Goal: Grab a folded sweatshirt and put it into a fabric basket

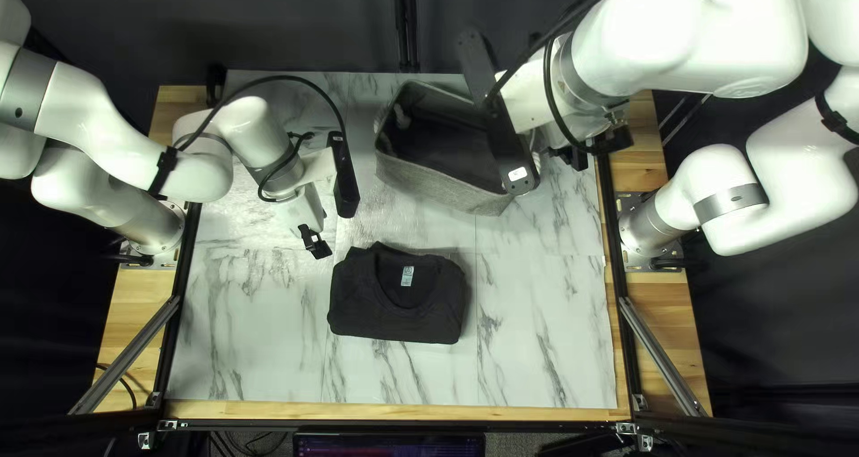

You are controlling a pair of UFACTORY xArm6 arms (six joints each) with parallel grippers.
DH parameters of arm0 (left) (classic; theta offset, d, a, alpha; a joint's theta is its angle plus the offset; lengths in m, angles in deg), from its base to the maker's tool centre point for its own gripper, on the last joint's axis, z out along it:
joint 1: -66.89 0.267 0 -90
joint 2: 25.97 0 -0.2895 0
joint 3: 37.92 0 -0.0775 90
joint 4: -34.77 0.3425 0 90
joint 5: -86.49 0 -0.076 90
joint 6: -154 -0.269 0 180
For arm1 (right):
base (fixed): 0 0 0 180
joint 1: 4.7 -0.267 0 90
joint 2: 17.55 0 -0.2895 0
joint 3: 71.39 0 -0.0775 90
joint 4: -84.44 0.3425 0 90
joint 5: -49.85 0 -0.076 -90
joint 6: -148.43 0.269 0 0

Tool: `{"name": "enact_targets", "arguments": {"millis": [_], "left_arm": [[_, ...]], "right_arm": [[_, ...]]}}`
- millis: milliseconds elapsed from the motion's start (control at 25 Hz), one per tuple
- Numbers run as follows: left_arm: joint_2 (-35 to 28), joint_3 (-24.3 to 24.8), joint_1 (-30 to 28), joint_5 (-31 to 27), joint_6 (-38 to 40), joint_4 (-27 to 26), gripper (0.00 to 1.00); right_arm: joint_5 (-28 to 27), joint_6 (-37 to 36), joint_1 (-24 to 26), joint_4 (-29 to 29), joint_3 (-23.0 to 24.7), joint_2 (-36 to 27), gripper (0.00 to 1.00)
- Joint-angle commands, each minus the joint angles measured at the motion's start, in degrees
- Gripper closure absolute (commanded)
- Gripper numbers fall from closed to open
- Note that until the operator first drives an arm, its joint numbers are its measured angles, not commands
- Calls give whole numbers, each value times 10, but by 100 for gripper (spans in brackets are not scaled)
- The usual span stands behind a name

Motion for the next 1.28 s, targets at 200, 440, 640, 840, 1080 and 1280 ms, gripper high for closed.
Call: {"name": "enact_targets", "arguments": {"millis": [200,440,640,840,1080,1280], "left_arm": [[0,0,0,0,0,0,0],[0,0,0,0,0,0,0],[0,0,0,0,0,0,0],[0,0,0,0,0,0,0],[0,0,0,0,0,0,0],[0,0,0,0,0,0,0]], "right_arm": [[-12,51,-48,-1,-23,37,0],[-54,96,-103,-12,-104,97,0],[-17,57,-91,18,-50,26,0],[82,-132,-41,76,55,-61,0],[130,-231,-3,129,112,-74,0],[130,-231,-3,129,112,-74,0]]}}
